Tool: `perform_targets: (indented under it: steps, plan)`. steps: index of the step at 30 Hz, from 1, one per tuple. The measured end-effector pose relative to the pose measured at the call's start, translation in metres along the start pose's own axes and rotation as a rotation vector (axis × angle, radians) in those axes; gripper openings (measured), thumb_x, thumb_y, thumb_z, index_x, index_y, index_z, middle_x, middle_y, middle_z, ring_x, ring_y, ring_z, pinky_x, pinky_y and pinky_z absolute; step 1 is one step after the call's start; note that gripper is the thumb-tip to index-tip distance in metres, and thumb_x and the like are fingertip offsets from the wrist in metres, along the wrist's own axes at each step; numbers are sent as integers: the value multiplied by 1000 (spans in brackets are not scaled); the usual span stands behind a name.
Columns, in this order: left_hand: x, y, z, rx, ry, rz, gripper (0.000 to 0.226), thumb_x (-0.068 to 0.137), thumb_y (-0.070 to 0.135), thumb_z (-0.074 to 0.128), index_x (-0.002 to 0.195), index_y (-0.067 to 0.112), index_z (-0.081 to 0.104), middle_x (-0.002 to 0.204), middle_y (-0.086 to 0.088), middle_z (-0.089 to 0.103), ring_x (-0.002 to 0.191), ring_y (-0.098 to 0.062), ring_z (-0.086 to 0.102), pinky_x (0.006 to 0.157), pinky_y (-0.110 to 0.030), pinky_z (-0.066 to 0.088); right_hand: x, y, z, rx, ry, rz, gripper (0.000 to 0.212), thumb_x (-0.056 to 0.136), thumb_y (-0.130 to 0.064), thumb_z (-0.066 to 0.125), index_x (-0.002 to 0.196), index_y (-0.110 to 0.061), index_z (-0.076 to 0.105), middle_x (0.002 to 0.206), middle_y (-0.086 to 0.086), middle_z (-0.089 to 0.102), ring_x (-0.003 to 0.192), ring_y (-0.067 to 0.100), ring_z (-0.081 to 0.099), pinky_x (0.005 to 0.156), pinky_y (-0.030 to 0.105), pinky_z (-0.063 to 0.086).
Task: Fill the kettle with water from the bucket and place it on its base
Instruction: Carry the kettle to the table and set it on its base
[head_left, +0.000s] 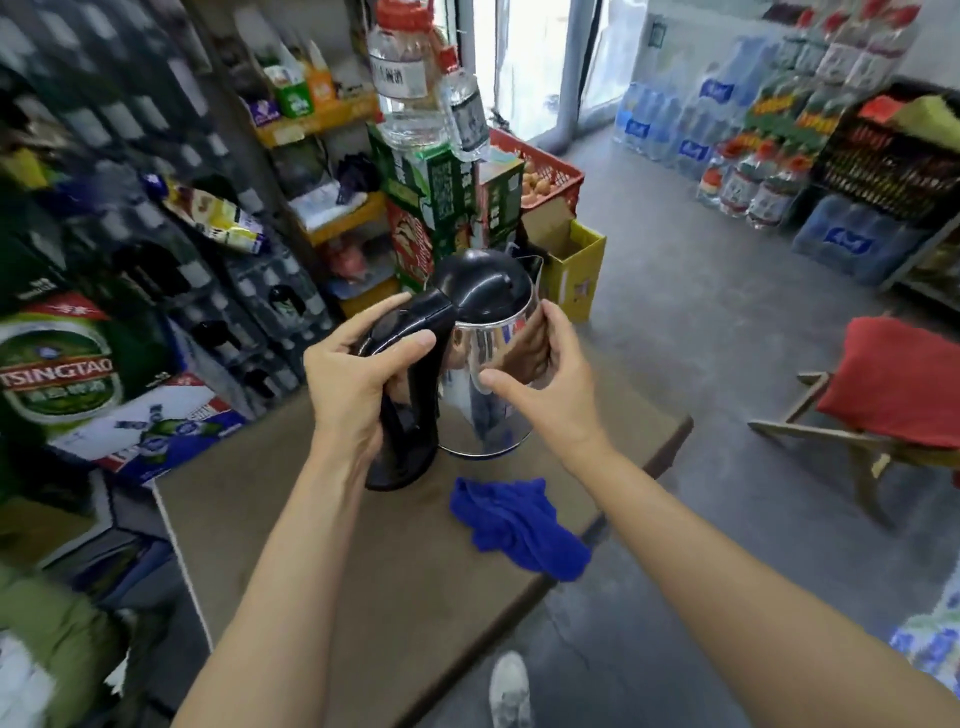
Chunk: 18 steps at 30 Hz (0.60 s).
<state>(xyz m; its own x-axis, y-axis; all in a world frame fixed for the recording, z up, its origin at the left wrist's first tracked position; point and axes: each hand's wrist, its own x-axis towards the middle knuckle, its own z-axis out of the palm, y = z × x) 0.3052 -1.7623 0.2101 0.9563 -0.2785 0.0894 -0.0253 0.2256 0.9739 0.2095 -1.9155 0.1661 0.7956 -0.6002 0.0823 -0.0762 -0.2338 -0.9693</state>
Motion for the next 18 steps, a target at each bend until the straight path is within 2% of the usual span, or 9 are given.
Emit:
perform_targets:
  steps: [2, 4, 6, 8, 10, 12, 15, 18]
  plan:
    - [10, -1, 5, 22, 50, 1, 55, 57, 8, 84, 110, 4, 73, 77, 8, 76, 67, -4, 68, 61, -15, 51, 21, 2, 0, -16, -67, -9, 102, 67, -38, 87, 152, -25, 32, 143, -15, 45, 133, 6, 44, 112, 36, 40]
    - [17, -5, 9, 34, 113, -4, 52, 61, 1, 83, 112, 3, 72, 81, 6, 78, 72, -6, 70, 65, -16, 53, 41, 4, 1, -19, -132, -18, 105, 63, -45, 86, 152, -25, 32, 146, -12, 47, 133, 6, 45, 112, 39, 41]
    - [22, -9, 13, 33, 180, -2, 52, 64, -2, 80, 116, 0, 70, 71, 10, 74, 62, -1, 65, 58, -13, 50, 60, 8, 0, -16, -204, -29, 106, 63, -42, 87, 152, -23, 33, 144, -14, 49, 129, -2, 47, 112, 31, 40]
    - [24, -16, 18, 52, 236, 20, 57, 63, 1, 80, 118, -2, 68, 61, 14, 69, 54, 3, 59, 52, -10, 46, 76, 16, 0, -16, -287, -49, 103, 67, -32, 89, 153, -21, 33, 138, -18, 48, 119, -15, 46, 107, 16, 37]
    - [22, -22, 20, 71, 304, 42, 59, 60, 5, 80, 118, -1, 68, 58, 14, 67, 52, 3, 57, 51, -9, 44, 89, 24, 1, -23, -365, -88, 101, 69, -28, 89, 153, -19, 33, 142, -13, 50, 120, -12, 47, 104, 10, 35]
    - [19, -29, 21, 84, 395, 64, 55, 61, 4, 81, 114, 3, 71, 63, 11, 71, 54, 1, 58, 51, -11, 45, 102, 31, 5, -17, -458, -122, 100, 71, -26, 88, 153, -19, 31, 147, -9, 49, 126, -4, 45, 105, 11, 35]
    - [11, -39, 20, 88, 532, 79, 47, 66, -8, 79, 111, 7, 72, 72, 8, 75, 57, -1, 61, 52, -12, 46, 115, 41, 15, 6, -579, -157, 102, 71, -25, 88, 154, -19, 30, 144, -14, 48, 123, -10, 42, 102, 4, 33]
    - [4, -47, 14, 88, 619, 99, 47, 70, -15, 73, 114, 1, 69, 68, 10, 74, 54, 1, 61, 51, -9, 46, 121, 51, 32, 17, -672, -181, 102, 71, -25, 88, 154, -19, 30, 138, -20, 45, 118, -14, 43, 96, -3, 30]
